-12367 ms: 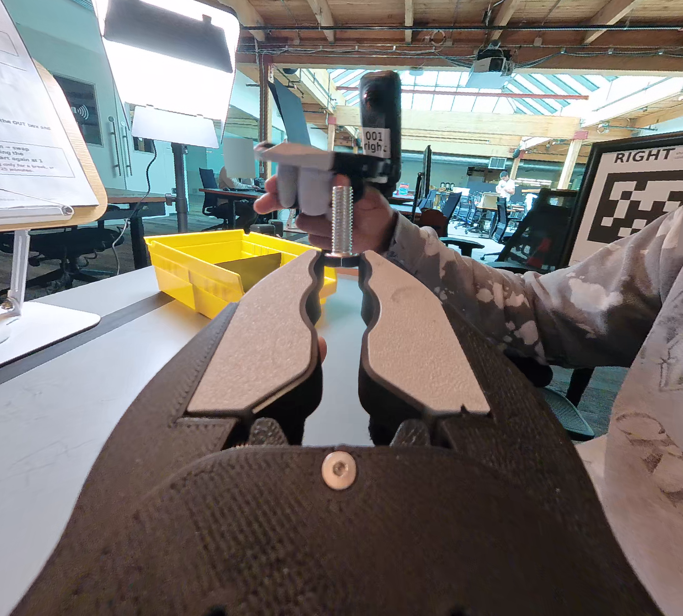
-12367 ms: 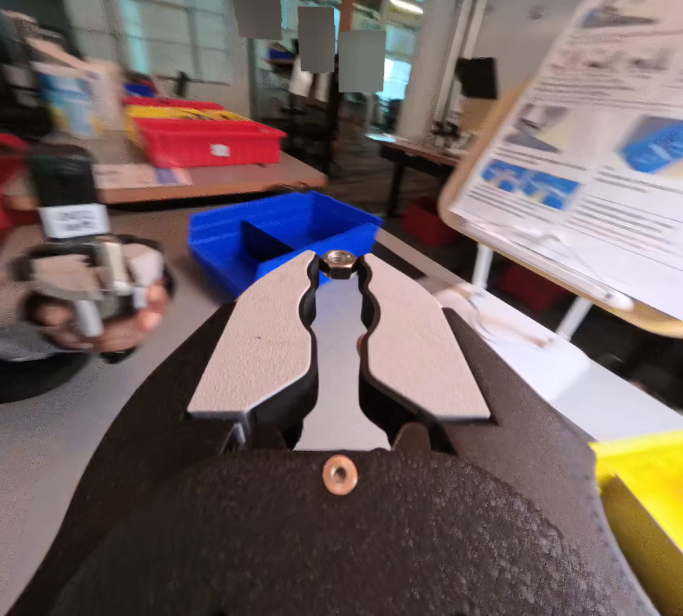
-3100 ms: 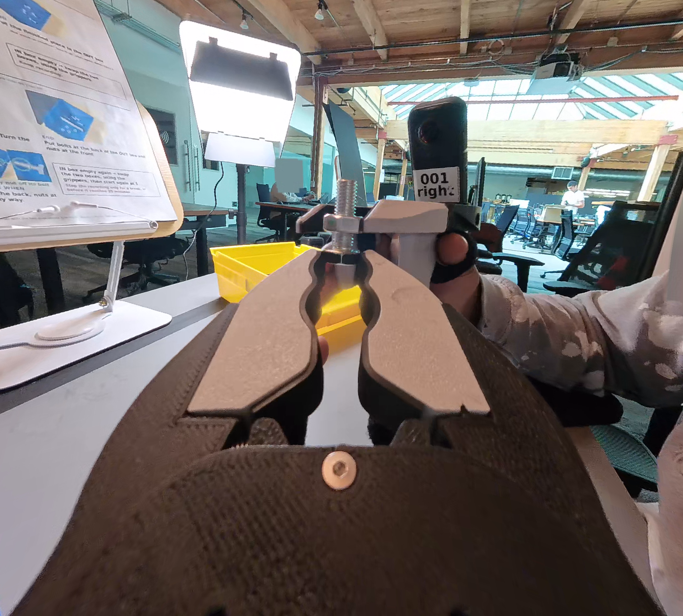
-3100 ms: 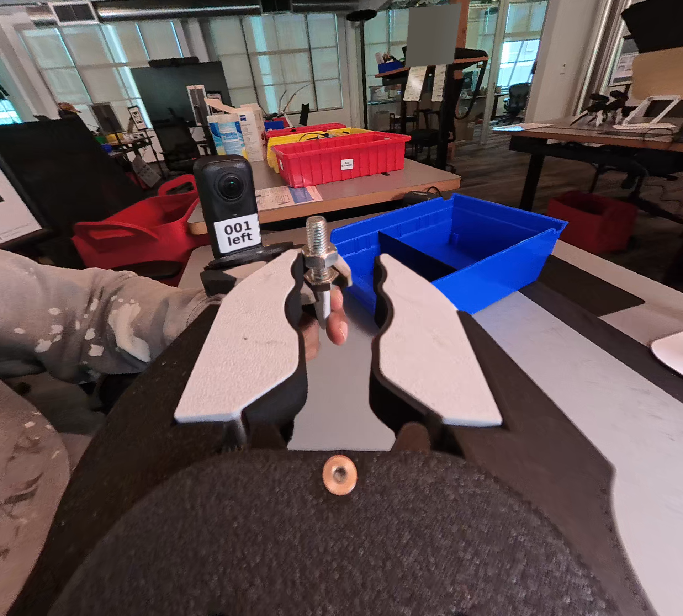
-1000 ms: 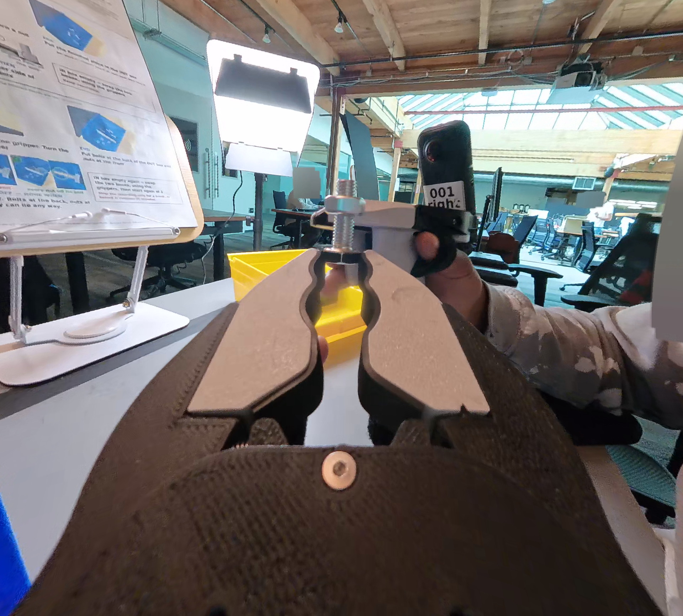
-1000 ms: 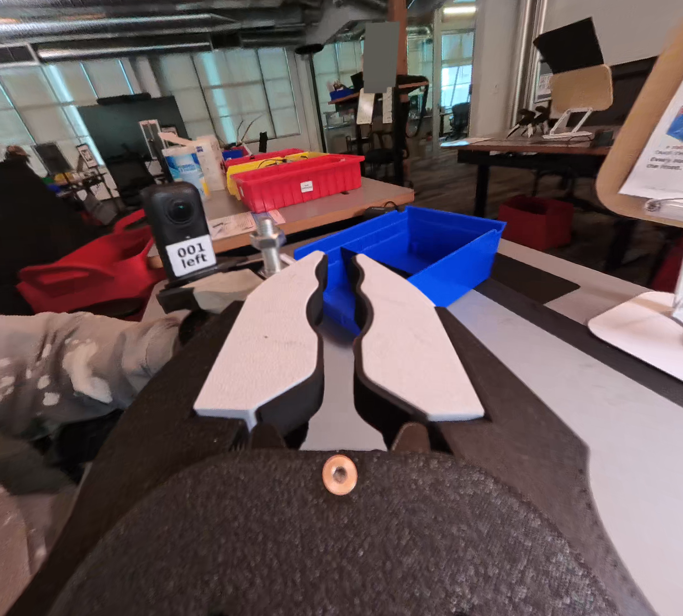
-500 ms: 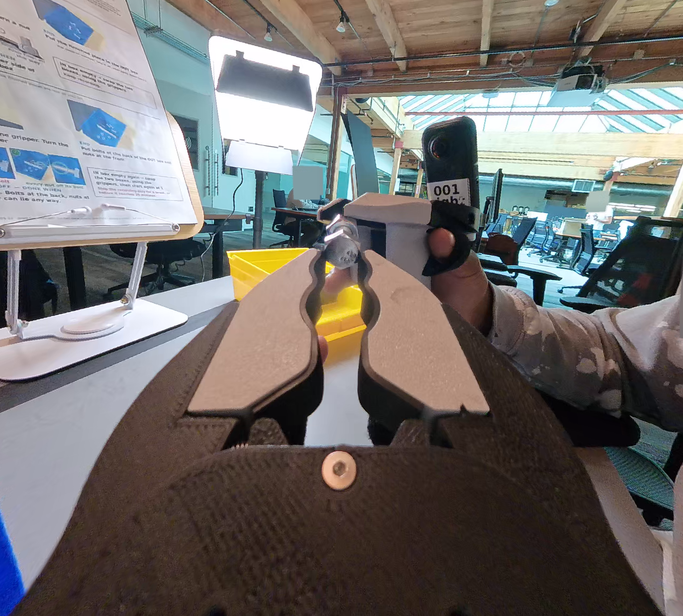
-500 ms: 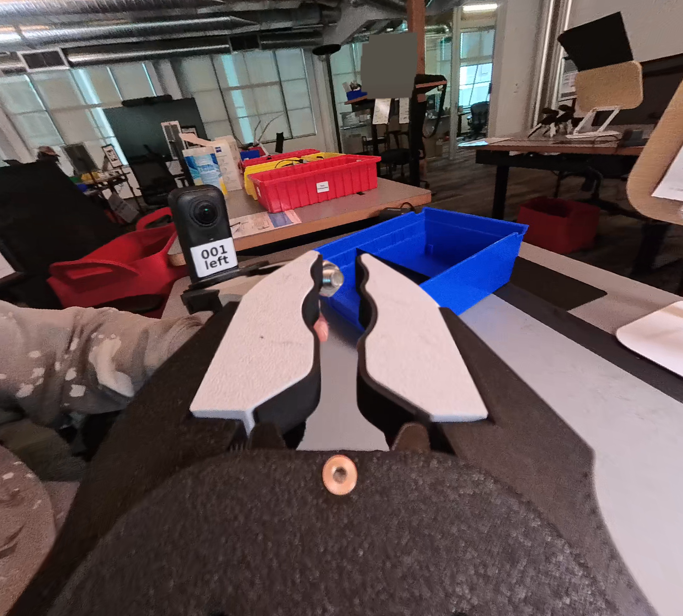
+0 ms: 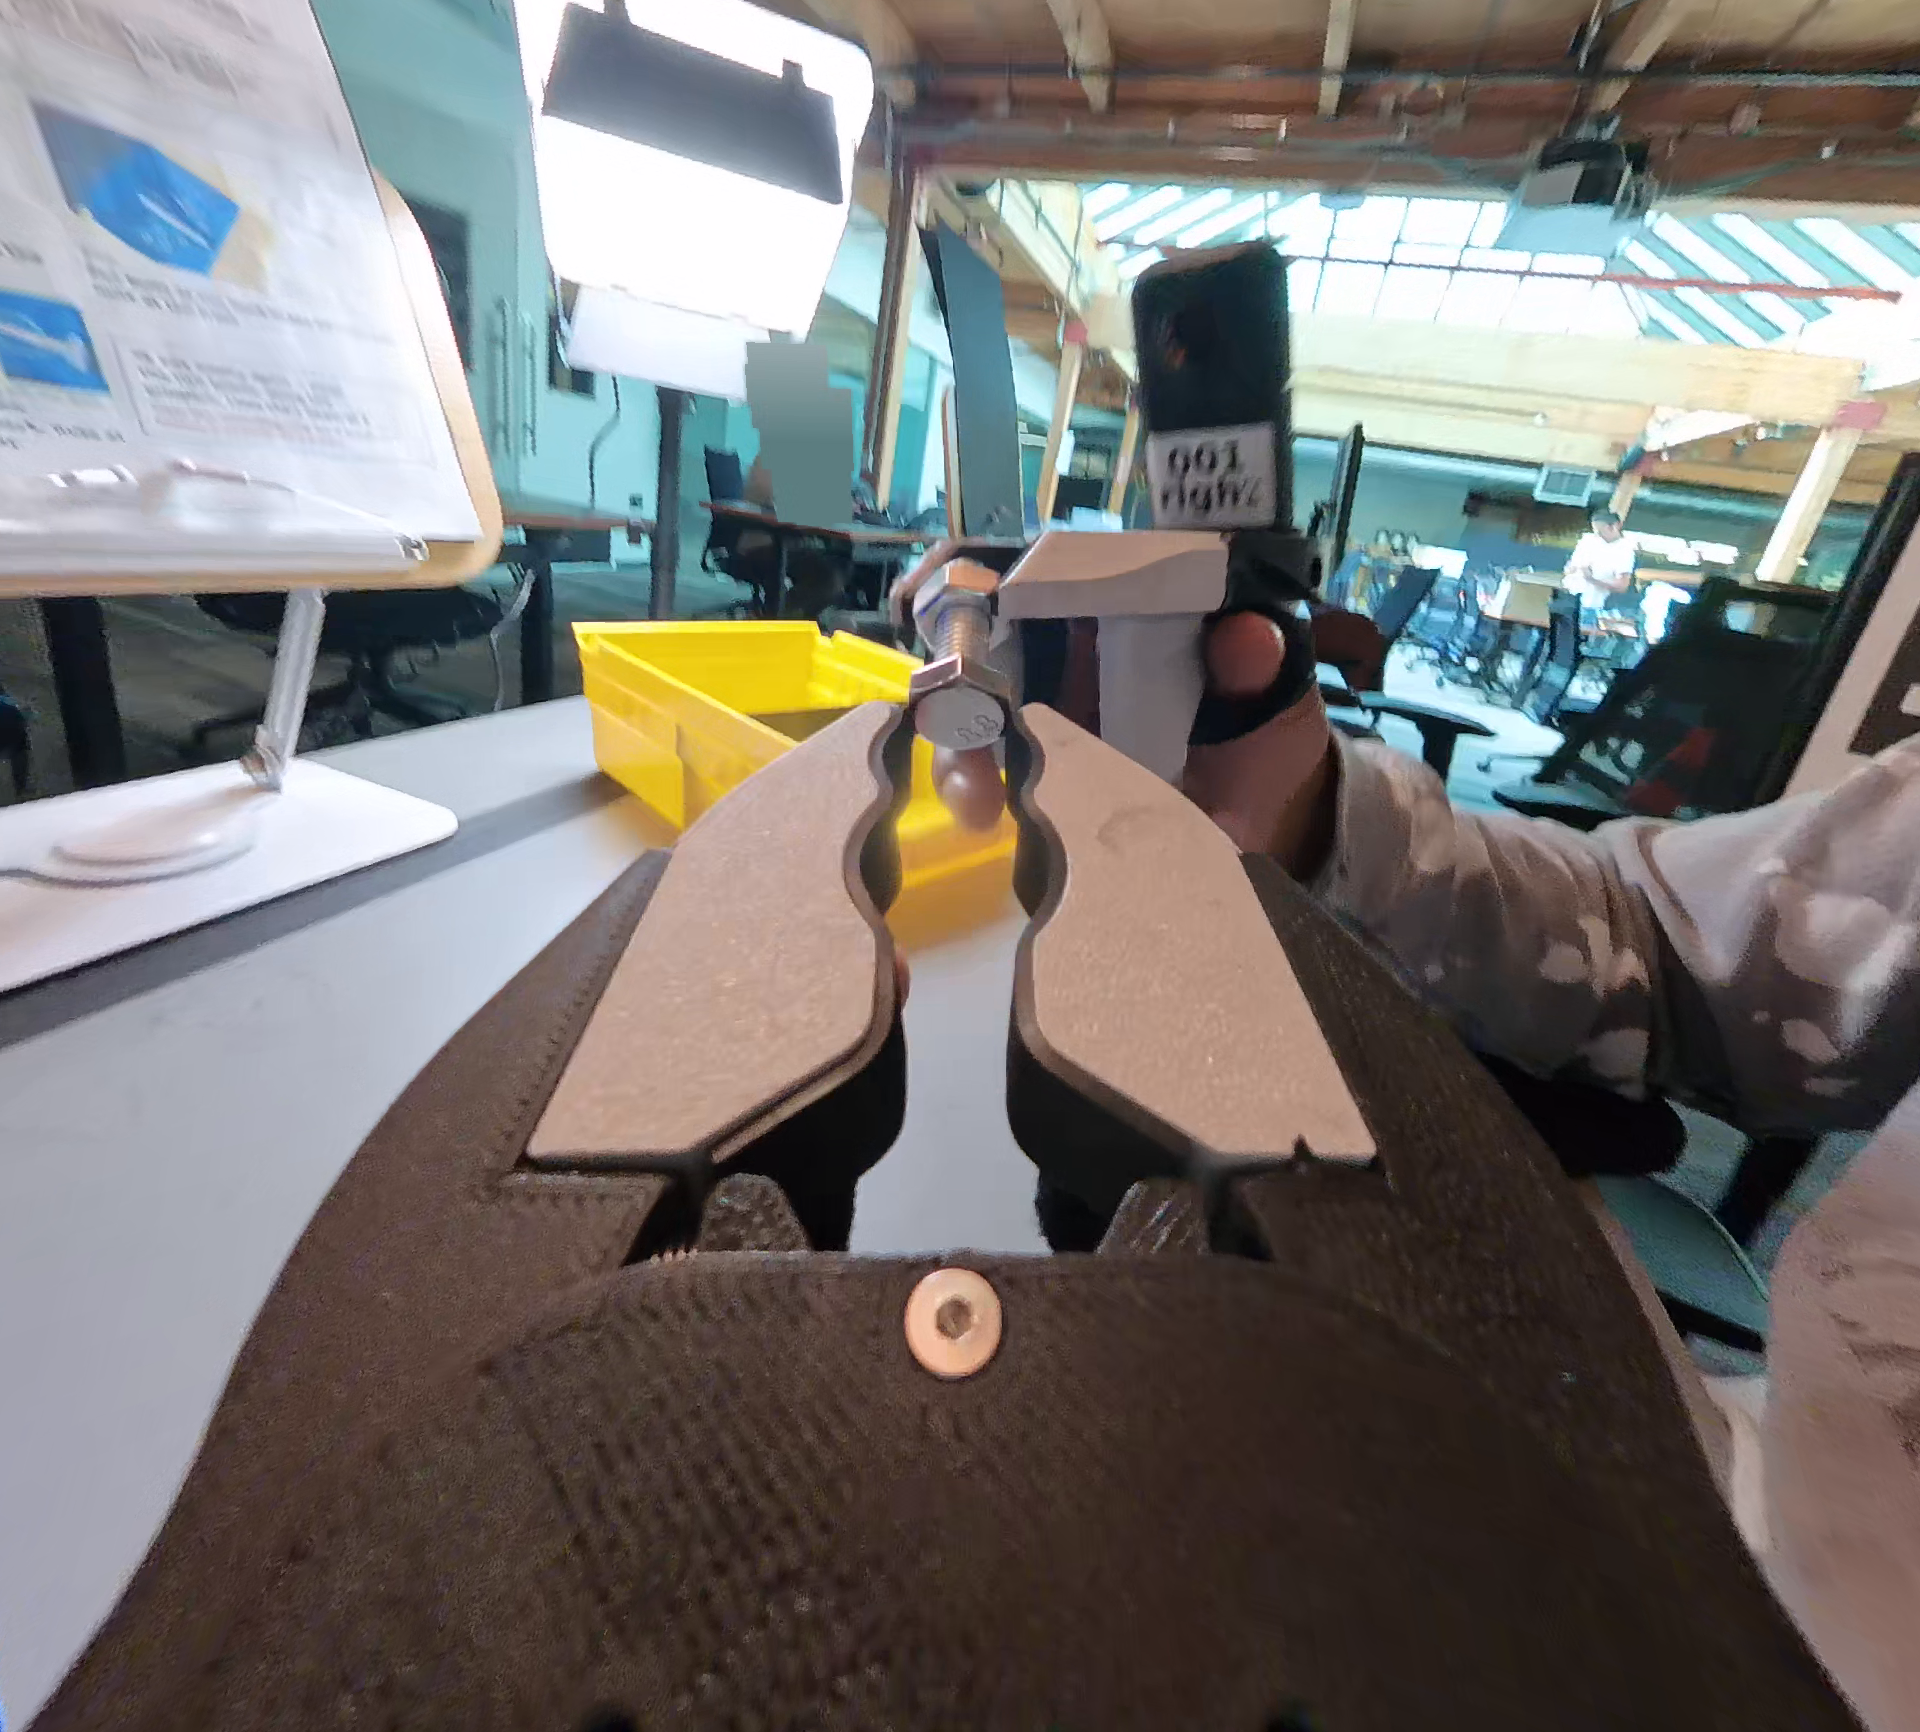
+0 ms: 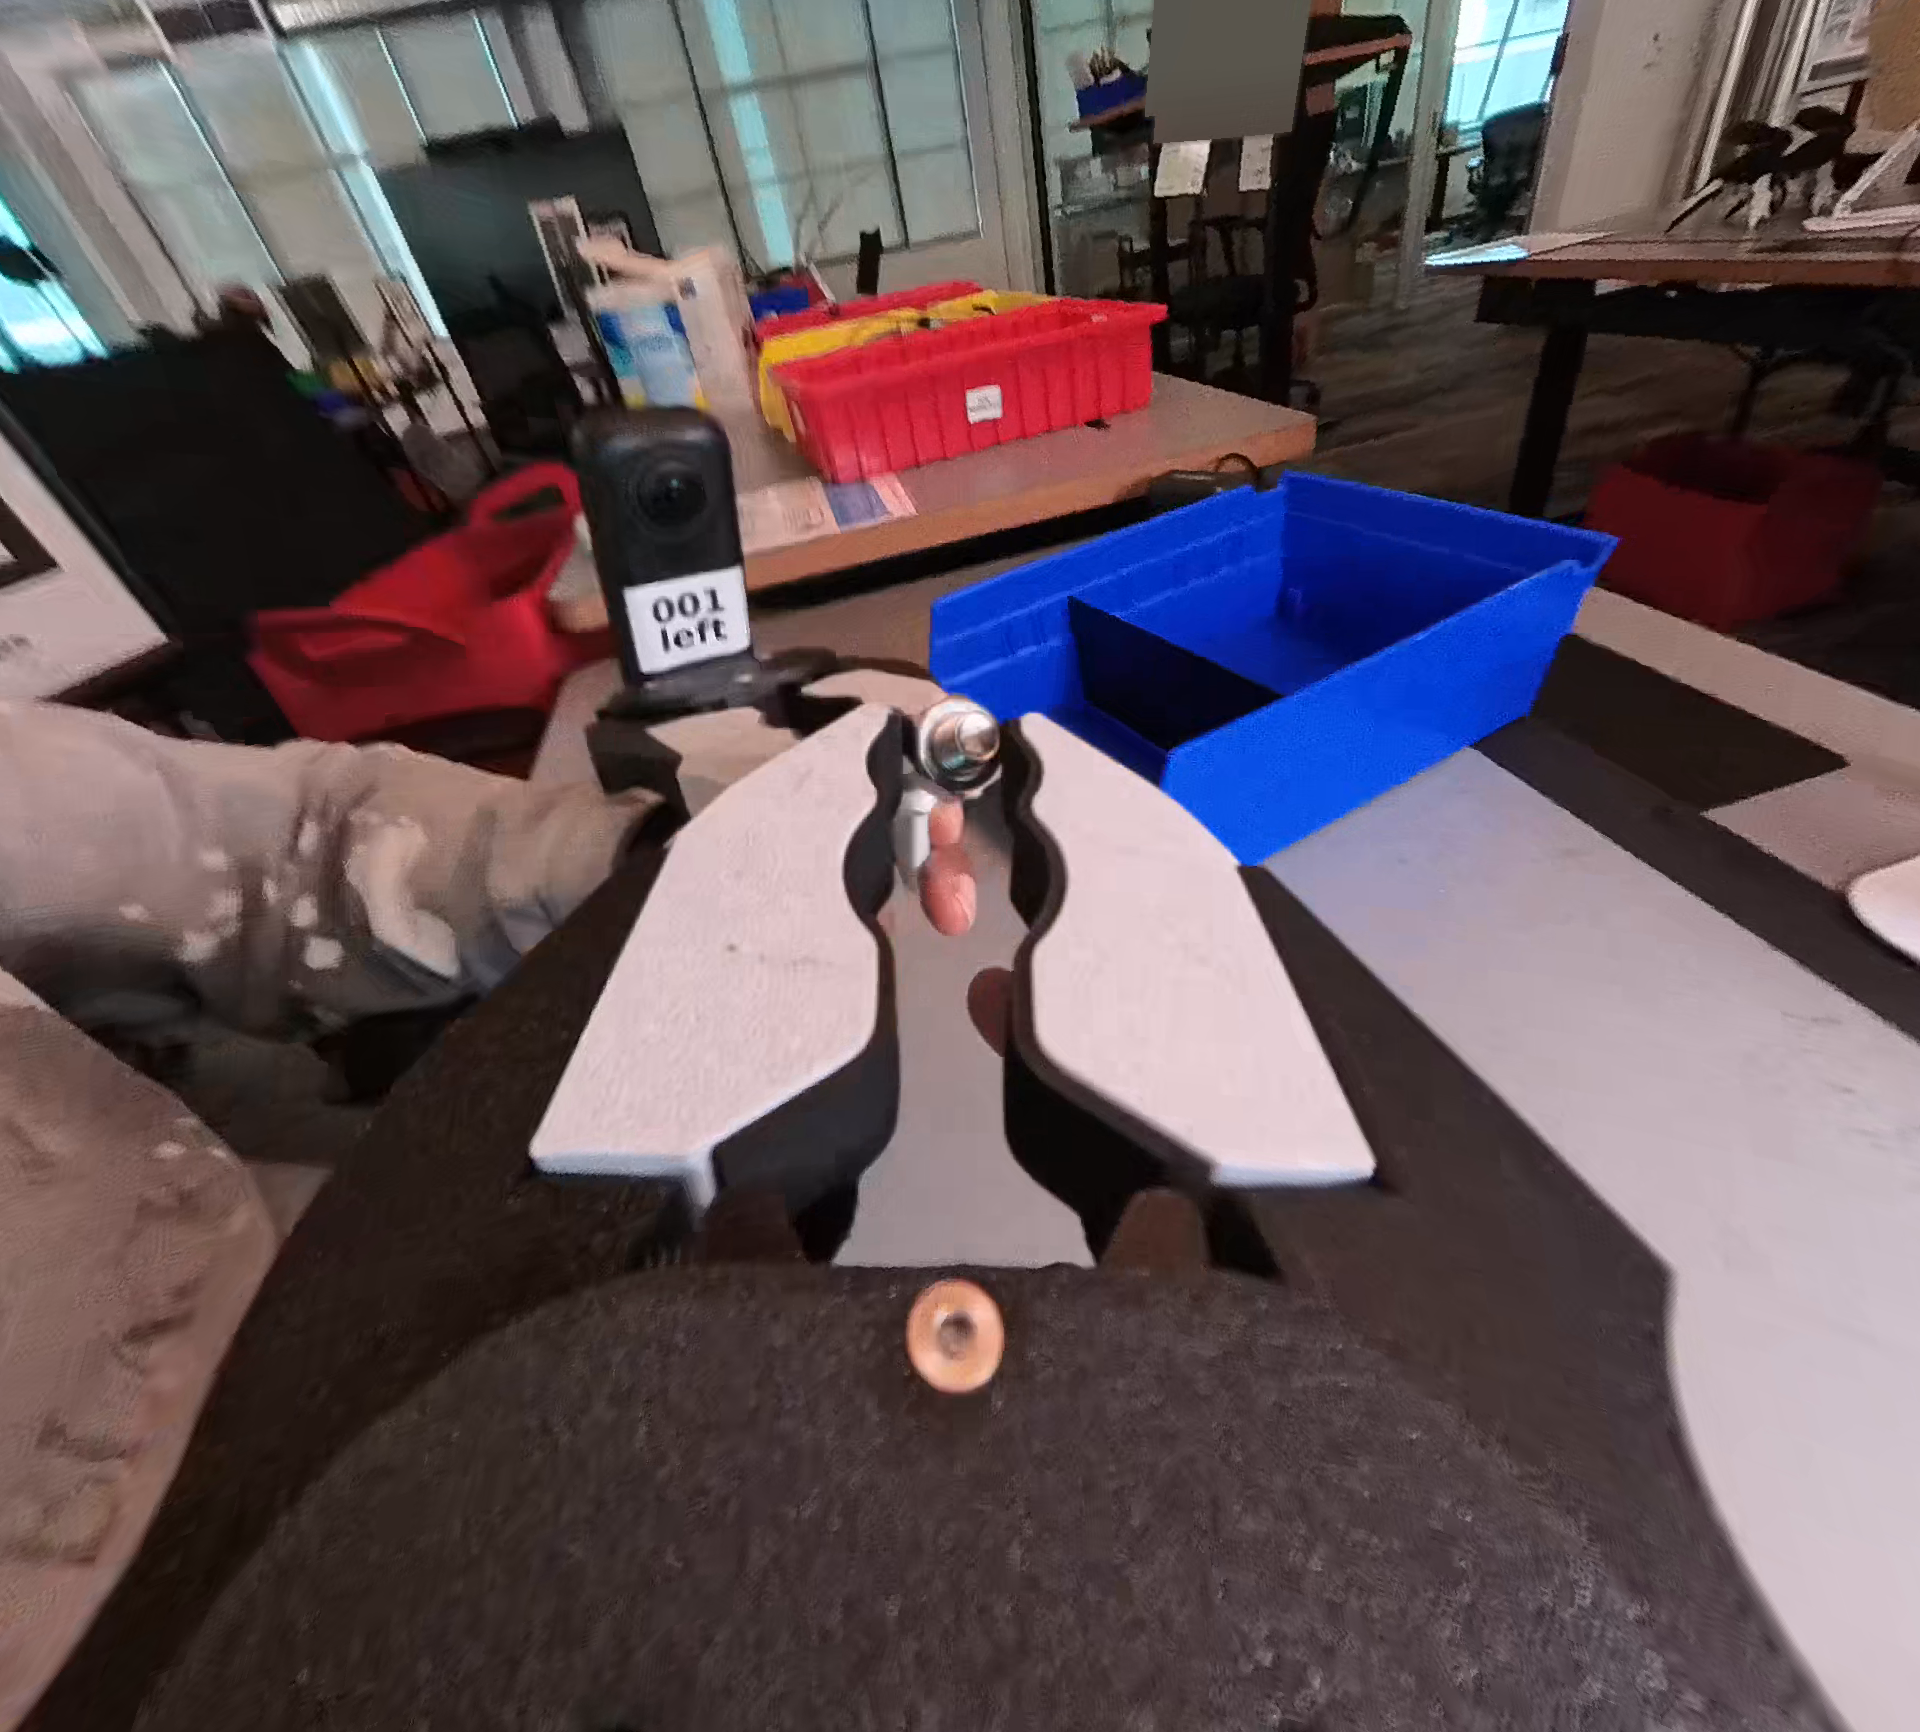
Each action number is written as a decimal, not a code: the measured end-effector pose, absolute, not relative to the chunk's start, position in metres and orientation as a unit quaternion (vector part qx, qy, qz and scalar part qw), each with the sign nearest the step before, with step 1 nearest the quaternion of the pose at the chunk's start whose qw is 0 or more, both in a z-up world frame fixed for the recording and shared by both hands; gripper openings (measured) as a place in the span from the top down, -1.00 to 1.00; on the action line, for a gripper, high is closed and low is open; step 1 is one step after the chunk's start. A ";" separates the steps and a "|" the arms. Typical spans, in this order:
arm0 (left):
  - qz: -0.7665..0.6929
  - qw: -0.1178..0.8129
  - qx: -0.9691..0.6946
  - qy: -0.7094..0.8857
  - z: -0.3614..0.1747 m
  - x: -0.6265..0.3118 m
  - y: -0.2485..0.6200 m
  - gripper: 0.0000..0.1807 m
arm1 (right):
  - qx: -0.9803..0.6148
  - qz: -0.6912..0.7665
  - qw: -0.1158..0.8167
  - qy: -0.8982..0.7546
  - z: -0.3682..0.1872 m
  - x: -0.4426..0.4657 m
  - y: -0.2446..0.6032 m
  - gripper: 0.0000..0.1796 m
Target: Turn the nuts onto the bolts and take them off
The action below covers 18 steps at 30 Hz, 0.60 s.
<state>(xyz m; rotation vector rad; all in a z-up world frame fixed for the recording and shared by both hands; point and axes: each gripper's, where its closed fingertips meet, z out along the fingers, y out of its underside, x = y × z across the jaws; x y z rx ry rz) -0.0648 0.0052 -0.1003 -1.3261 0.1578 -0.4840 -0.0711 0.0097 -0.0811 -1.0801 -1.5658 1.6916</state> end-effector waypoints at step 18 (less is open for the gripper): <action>-0.212 0.662 -0.705 0.143 -0.149 -0.034 0.021 0.79 | -0.324 0.430 0.346 -0.768 -0.121 -0.053 0.005 0.80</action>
